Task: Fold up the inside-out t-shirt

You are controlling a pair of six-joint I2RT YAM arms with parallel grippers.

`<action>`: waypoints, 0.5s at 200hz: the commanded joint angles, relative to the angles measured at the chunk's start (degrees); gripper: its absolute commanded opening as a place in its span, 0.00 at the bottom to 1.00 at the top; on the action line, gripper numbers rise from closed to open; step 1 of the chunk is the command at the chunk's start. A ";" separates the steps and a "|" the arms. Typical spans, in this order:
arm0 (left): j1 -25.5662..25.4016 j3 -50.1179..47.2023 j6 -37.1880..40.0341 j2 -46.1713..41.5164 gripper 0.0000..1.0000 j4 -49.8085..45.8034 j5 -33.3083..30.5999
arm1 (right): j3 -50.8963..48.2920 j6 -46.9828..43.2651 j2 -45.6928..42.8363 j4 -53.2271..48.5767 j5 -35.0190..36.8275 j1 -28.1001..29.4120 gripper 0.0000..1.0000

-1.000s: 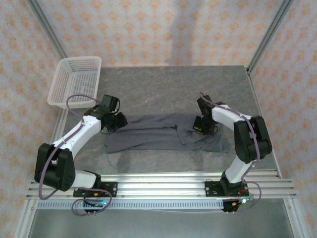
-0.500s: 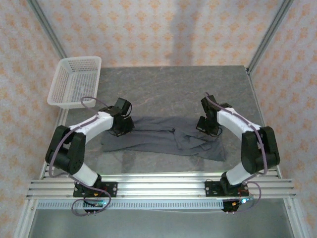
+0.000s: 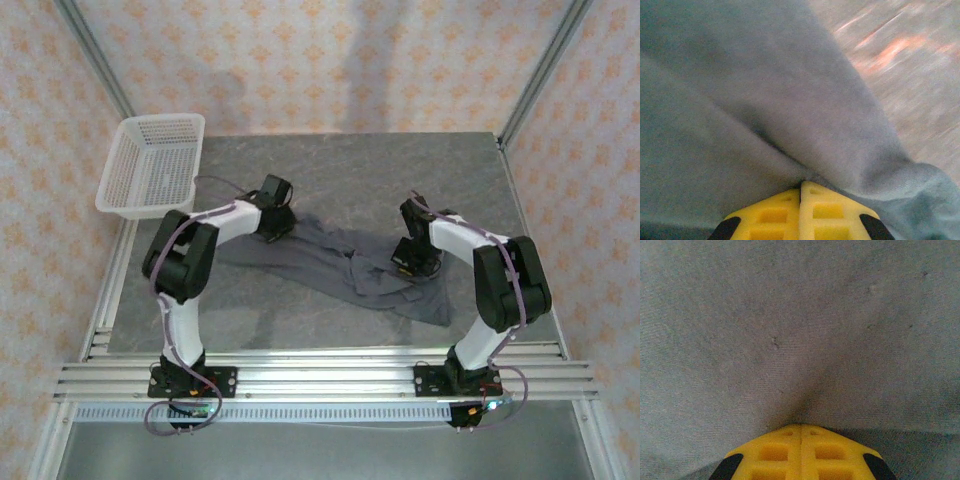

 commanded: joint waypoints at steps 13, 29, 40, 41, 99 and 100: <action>-1.15 15.73 -1.19 16.70 0.00 3.13 0.92 | -3.90 12.32 1.56 8.31 -0.31 1.83 0.00; -1.50 30.85 0.26 24.47 0.00 -1.05 2.35 | -5.91 18.54 0.26 10.98 -1.80 4.04 0.00; -1.67 41.62 0.44 29.36 0.00 -3.60 3.76 | -8.17 23.73 -0.61 14.90 -5.30 6.44 0.00; -1.72 42.54 0.45 29.69 0.00 -3.97 3.88 | -8.41 23.99 -0.71 15.18 -5.51 6.73 0.00; -1.26 66.22 5.63 32.03 0.00 -12.95 8.62 | -6.26 32.66 -5.06 14.36 -6.43 22.57 0.00; -1.21 65.57 5.82 31.55 0.00 -12.90 8.60 | -6.13 32.50 -5.30 14.03 -6.21 22.57 0.00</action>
